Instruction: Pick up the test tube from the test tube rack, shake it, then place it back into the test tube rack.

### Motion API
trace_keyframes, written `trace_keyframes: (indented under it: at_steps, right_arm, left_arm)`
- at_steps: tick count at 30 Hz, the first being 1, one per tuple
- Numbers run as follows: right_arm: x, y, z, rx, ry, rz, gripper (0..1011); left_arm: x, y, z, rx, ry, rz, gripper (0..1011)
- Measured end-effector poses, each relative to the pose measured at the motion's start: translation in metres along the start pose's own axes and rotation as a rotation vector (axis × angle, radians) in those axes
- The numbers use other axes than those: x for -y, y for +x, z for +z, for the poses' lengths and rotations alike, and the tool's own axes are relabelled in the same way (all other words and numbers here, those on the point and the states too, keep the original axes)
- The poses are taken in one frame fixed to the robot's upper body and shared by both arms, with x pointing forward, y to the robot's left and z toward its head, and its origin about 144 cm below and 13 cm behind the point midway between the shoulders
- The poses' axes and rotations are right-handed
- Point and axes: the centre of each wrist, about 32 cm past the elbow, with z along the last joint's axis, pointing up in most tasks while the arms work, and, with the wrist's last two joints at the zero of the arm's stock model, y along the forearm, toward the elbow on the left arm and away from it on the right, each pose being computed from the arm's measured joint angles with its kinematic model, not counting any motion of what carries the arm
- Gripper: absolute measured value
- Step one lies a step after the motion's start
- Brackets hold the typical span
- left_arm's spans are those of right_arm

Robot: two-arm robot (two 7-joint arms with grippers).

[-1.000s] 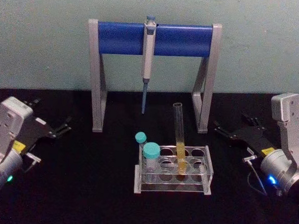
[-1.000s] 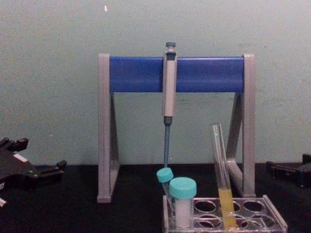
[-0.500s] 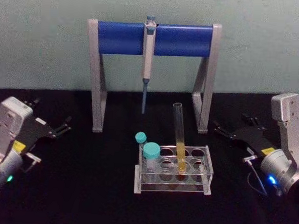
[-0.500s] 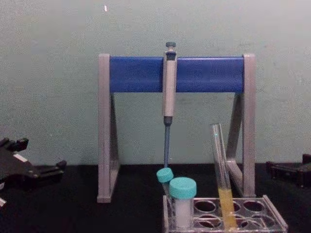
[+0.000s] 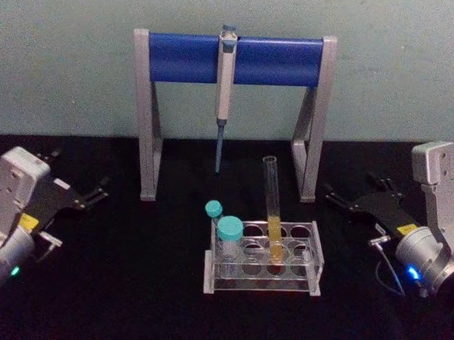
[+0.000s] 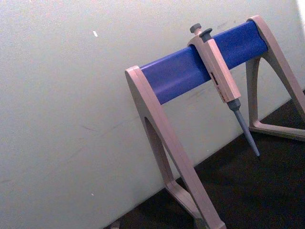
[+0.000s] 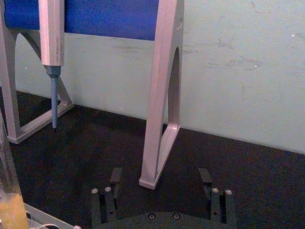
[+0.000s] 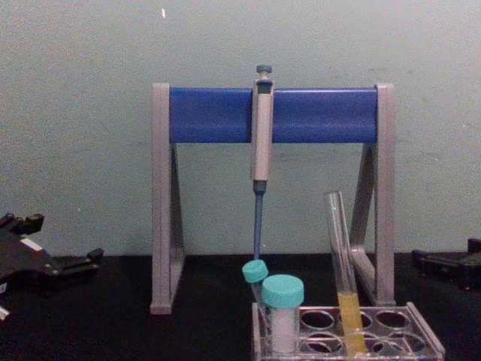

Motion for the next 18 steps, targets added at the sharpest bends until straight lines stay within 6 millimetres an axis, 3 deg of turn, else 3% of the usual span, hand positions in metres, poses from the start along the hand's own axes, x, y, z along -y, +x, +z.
trace_keyframes:
  at_steps: [18]
  right_arm:
    - [0.0,0.0,0.0,0.0,0.0,0.0,1000]
  left_arm:
    - [0.0,0.0,0.0,0.0,0.0,0.0,1001]
